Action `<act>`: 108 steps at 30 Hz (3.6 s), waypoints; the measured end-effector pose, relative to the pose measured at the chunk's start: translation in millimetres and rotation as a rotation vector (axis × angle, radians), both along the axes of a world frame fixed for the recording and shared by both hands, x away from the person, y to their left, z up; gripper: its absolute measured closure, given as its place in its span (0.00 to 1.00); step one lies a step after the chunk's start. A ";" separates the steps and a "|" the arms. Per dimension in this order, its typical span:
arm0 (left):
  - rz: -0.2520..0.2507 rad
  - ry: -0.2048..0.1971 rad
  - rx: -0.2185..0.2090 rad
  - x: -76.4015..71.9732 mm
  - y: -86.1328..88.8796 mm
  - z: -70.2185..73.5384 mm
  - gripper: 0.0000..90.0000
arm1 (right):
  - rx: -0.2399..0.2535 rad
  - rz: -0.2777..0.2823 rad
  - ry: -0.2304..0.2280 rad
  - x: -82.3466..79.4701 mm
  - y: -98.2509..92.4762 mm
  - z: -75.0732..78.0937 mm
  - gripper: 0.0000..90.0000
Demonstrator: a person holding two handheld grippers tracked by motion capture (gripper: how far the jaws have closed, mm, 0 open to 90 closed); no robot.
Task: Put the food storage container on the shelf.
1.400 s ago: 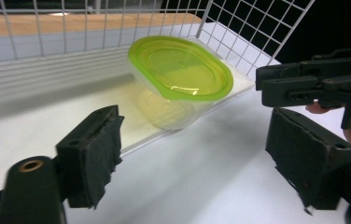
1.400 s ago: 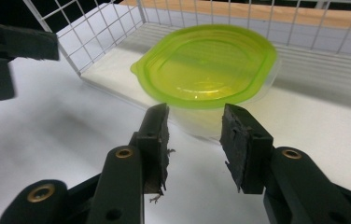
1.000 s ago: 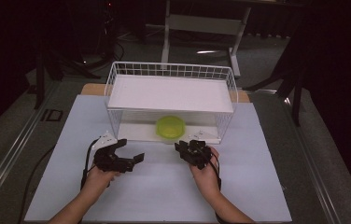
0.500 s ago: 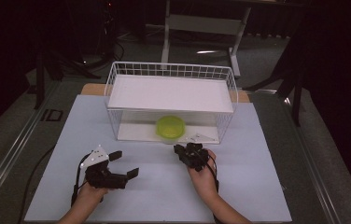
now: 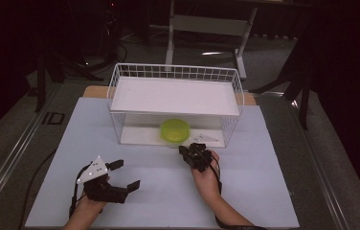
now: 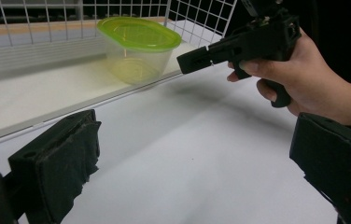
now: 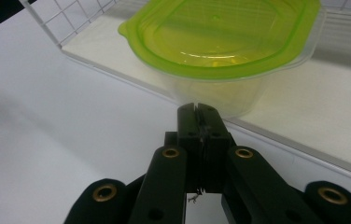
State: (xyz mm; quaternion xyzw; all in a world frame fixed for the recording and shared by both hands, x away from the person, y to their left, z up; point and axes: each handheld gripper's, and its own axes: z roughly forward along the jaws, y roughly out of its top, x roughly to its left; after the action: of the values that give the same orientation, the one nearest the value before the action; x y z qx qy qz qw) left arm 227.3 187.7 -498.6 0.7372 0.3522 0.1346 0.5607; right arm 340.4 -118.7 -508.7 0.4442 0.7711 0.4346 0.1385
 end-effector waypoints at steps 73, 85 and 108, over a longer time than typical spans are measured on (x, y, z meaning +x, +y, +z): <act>-0.034 -0.025 -0.033 -0.9 -14.0 0.7 0.03 | 0.033 0.156 -0.099 -22.7 0.7 13.8 0.23; -0.036 -0.033 -0.031 -1.5 -12.7 0.6 0.03 | 0.049 0.187 -0.159 -41.4 -11.7 12.3 0.16; -0.039 -0.038 -0.019 -1.4 -13.8 1.1 0.03 | 0.038 0.146 -0.147 -63.8 -65.3 1.5 0.17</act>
State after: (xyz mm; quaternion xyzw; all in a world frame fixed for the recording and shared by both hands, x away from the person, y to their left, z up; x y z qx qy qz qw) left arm 225.8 173.8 -497.5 0.7360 0.3283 0.1344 0.5767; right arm 276.6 -184.0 -507.2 0.3561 0.7807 0.4898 0.1543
